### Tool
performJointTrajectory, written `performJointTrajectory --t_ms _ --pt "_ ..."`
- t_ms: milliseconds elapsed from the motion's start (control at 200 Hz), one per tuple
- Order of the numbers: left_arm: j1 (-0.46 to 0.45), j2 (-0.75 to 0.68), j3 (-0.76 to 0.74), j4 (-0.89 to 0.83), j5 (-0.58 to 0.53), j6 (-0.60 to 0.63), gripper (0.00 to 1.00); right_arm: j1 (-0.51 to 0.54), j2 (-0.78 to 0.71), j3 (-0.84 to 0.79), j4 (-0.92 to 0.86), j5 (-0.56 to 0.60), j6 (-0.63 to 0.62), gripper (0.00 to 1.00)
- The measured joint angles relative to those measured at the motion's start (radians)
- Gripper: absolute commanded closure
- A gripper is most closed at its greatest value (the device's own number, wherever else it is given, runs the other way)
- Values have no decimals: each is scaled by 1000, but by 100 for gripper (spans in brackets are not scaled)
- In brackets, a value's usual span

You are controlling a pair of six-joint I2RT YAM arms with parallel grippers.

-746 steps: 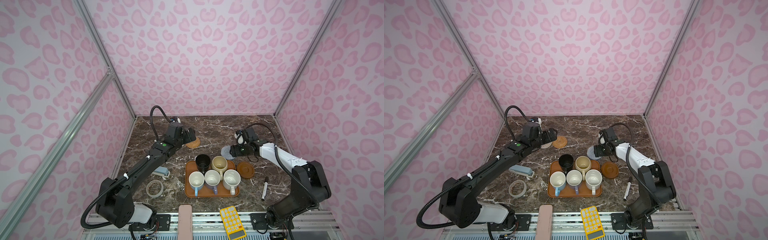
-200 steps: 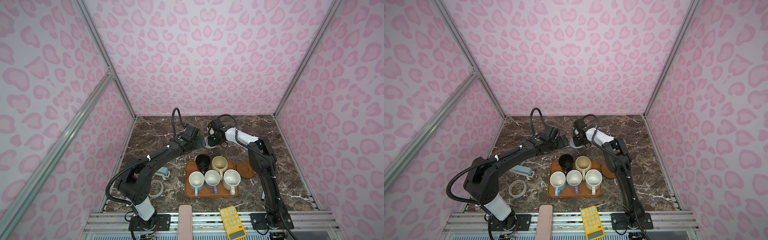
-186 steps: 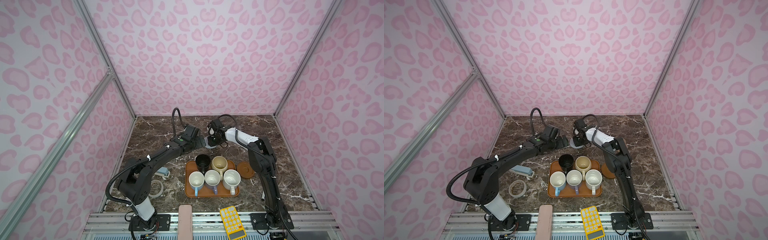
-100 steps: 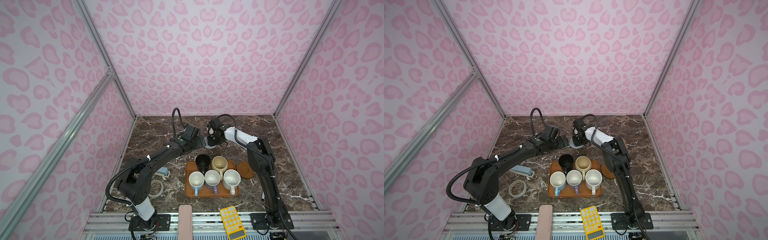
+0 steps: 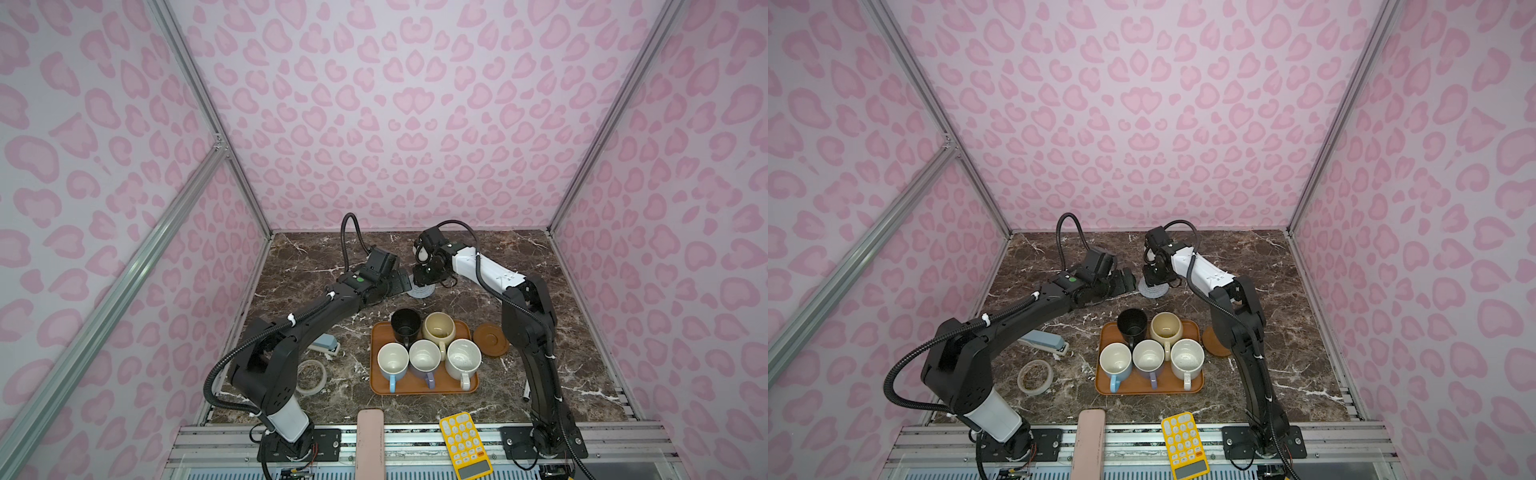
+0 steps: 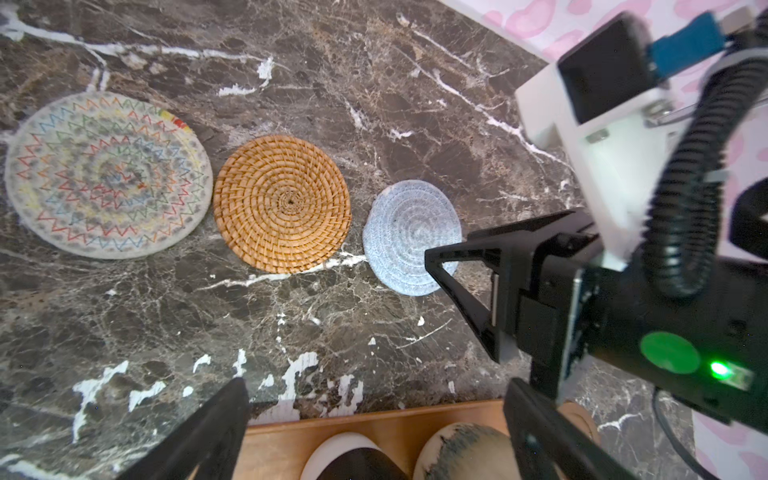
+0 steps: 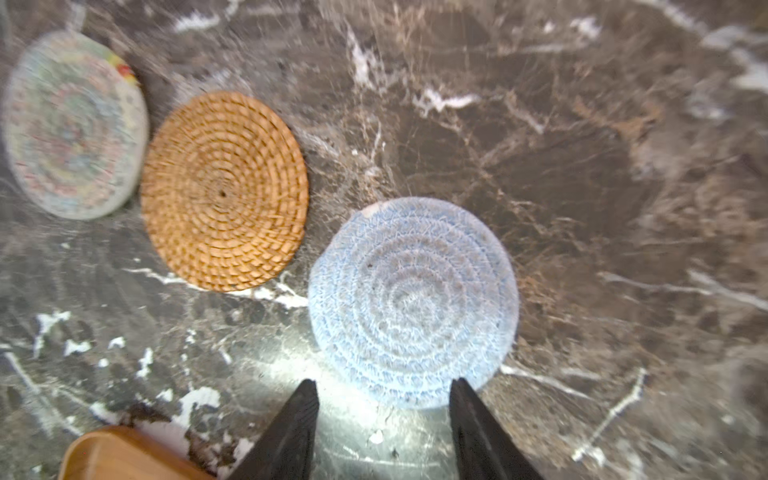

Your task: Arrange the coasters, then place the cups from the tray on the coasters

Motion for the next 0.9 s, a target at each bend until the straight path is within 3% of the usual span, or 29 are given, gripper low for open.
performJointTrajectory --t_ms 135,185,205,235,550,905 --pt "0 -34 5 0 33 28 3 0 -93 -46 -5 16 2 29" --pt "-3 -47 9 0 52 43 3 0 -145 -86 -6 26 3 18" --pt "-4 -52 11 0 59 50 3 0 -170 -106 -7 35 6 7" --pt "-8 -62 13 -1 68 57 3 0 -204 -131 -5 43 6 1" --pt "-46 -174 17 -1 113 136 3 -39 -545 -416 24 188 36 1" --pt "-99 -179 59 -14 195 144 3 -137 -783 -686 23 183 87 4"
